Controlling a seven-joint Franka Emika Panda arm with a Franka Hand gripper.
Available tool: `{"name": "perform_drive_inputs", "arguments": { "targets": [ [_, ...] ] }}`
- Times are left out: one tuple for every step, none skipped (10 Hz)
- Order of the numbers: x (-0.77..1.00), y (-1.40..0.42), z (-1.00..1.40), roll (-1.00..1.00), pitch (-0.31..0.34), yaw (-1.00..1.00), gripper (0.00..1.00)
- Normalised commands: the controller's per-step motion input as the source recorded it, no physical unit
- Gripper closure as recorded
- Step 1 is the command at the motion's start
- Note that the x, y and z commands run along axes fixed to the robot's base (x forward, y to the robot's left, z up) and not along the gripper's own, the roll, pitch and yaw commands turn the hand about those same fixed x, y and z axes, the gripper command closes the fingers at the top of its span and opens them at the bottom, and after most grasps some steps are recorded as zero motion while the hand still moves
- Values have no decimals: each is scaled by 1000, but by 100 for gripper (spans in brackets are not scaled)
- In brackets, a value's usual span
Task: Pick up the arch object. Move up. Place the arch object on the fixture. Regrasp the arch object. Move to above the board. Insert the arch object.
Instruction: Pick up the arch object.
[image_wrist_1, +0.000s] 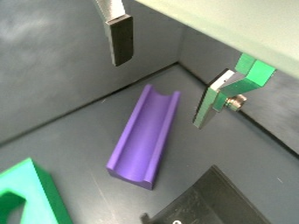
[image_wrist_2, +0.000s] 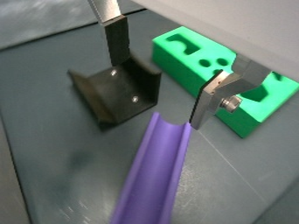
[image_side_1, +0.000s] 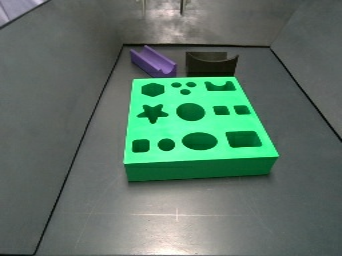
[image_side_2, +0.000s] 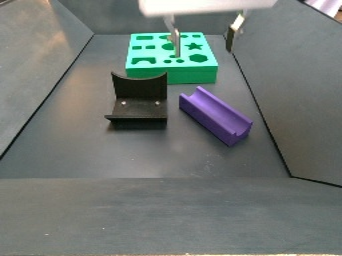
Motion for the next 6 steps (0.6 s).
{"name": "perform_drive_inputs", "arguments": {
  "targets": [
    [-106, 0, -811, 0, -73, 1000, 0],
    [-86, -163, -903, 143, -14, 969, 0],
    [-194, -509, -911, 151, -79, 594, 0],
    [0, -640, -760, 141, -176, 409, 0],
    [-174, -377, -209, 114, -326, 360, 0],
    [0, -17, 0, 11, -7, 0, 0]
  ]
}}
